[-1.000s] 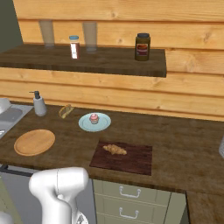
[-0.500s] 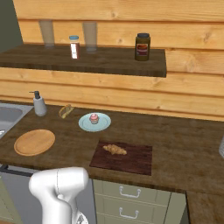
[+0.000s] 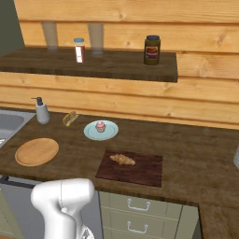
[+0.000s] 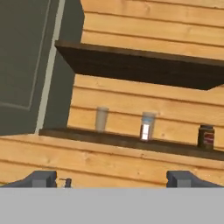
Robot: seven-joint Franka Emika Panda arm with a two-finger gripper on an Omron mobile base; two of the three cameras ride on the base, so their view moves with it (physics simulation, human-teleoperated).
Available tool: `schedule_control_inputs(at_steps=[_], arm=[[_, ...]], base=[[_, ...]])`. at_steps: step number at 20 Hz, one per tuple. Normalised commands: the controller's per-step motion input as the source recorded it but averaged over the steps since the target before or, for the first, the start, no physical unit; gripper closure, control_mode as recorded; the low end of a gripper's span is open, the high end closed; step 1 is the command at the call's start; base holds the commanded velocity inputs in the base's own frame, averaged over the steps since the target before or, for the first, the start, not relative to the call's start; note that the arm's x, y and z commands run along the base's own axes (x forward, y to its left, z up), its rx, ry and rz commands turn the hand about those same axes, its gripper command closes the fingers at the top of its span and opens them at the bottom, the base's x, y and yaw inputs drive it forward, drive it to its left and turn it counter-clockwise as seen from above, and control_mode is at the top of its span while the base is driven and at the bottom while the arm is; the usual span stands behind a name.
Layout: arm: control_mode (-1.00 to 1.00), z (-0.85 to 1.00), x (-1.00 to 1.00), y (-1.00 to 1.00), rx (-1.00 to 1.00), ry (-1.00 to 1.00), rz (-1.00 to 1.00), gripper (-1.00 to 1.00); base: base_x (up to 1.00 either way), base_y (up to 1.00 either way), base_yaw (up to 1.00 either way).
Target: From the different types of pastries on the counter, select a croissant and place it on the cutting board. Then retrieve a jar of jam from the cabinet and place it alongside the croissant on the cutting board.
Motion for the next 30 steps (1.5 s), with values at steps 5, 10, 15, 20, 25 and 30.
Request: schedule_control_inputs(at_steps=[5, 10, 15, 20, 25, 30], arm=[[-1.00, 0.00, -0.80, -0.64, 0.29, -0.16, 0.03, -1.00], [-1.00, 0.00, -0.20, -0.18, 0.11, -0.03, 0.00, -1.00], [-1.00, 0.00, 0.00, 0.00, 0.00, 0.00, 0.00, -1.00], [1.00, 0.00, 0.00, 0.00, 0.00, 0.00, 0.00, -1.00], [1.00, 0.00, 0.00, 0.00, 0.00, 0.00, 0.00, -1.00], [1.00, 0.00, 0.00, 0.00, 0.00, 0.00, 0.00, -1.00]], base=[[0.00, 0.00, 0.00], [0.00, 0.00, 0.00], [0.00, 0.00, 0.00], [-0.35, 0.00, -0.02], [-0.93, 0.17, -0.03], [-0.45, 0.75, 0.00]])
